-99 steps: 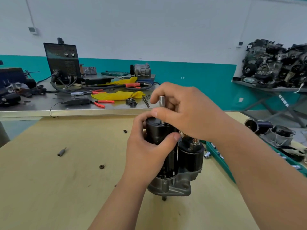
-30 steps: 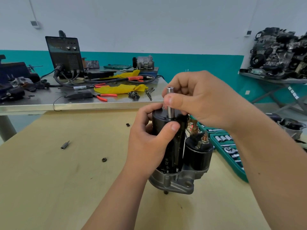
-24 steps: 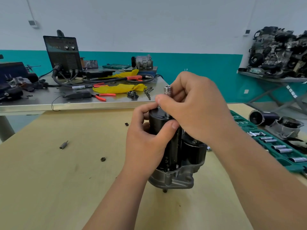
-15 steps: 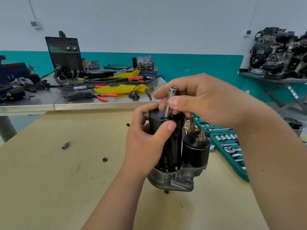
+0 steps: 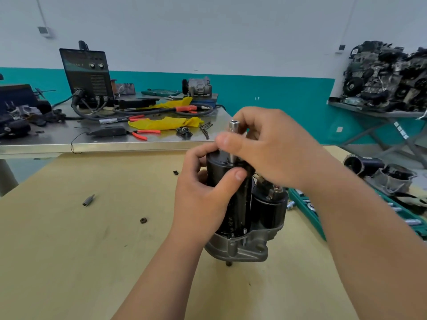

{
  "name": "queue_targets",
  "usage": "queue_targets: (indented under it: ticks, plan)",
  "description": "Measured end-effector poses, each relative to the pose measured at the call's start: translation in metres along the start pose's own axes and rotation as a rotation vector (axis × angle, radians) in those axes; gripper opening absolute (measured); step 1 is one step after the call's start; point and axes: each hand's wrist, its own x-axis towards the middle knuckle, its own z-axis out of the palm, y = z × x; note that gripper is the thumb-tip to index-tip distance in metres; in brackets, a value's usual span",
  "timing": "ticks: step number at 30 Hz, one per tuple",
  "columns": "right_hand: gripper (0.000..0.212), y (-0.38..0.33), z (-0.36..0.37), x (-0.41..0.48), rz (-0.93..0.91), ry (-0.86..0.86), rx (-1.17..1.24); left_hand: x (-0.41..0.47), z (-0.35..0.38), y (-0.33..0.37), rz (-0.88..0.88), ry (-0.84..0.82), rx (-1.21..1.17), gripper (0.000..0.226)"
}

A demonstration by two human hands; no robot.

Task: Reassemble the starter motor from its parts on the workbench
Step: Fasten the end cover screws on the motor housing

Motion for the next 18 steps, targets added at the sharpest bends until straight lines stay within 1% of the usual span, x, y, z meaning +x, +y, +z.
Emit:
queue_targets:
  ticks: [1,2,4,5,7,8,9,11,12,13,14,15,16,18]
  plan:
    - [0.008,0.001,-0.007,0.002,-0.019,-0.107,0.083,0.000,0.000,0.000,0.003,-0.003,-0.007,0.041]
    - [0.005,0.001,-0.013,0.003,-0.037,-0.191,0.157,0.000,-0.001,0.000,0.006,-0.007,-0.011,0.042]
    - [0.013,0.002,-0.020,0.006,-0.062,-0.262,0.246,0.000,0.000,0.000,0.007,-0.023,-0.013,0.039]
    - [0.014,0.001,-0.021,0.007,-0.061,-0.253,0.255,0.000,0.000,0.001,0.001,-0.029,-0.013,0.038]
    - [0.013,-0.001,-0.019,0.006,-0.059,-0.186,0.184,0.000,0.000,0.001,-0.013,-0.035,-0.020,0.038]
    - [0.014,-0.002,-0.015,0.005,-0.055,-0.126,0.132,-0.001,0.001,0.000,-0.016,-0.035,-0.027,0.039]
    - [0.017,-0.002,-0.010,0.002,-0.051,-0.039,0.075,-0.001,0.001,0.000,-0.018,-0.033,-0.032,0.040]
    - [0.026,-0.004,0.004,-0.006,-0.043,0.200,-0.060,-0.002,0.003,-0.001,-0.023,-0.021,-0.027,0.043]
    - [0.027,-0.006,0.010,-0.009,-0.048,0.311,-0.123,-0.002,0.004,-0.001,-0.022,-0.012,-0.019,0.044]
    - [0.027,-0.007,0.016,-0.012,-0.055,0.385,-0.172,-0.002,0.004,-0.001,-0.024,-0.002,-0.009,0.045]
    - [0.026,-0.008,0.019,-0.014,-0.055,0.418,-0.201,-0.002,0.005,-0.002,-0.028,0.009,-0.001,0.045]
    - [0.025,-0.007,0.021,-0.015,-0.049,0.415,-0.215,-0.002,0.005,-0.002,-0.034,0.015,0.004,0.045]
    - [0.025,-0.007,0.020,-0.015,-0.042,0.377,-0.223,-0.001,0.005,-0.002,-0.038,0.015,0.006,0.045]
    - [0.022,-0.006,0.010,-0.012,-0.050,0.205,-0.205,0.000,0.003,-0.002,-0.042,0.000,0.005,0.044]
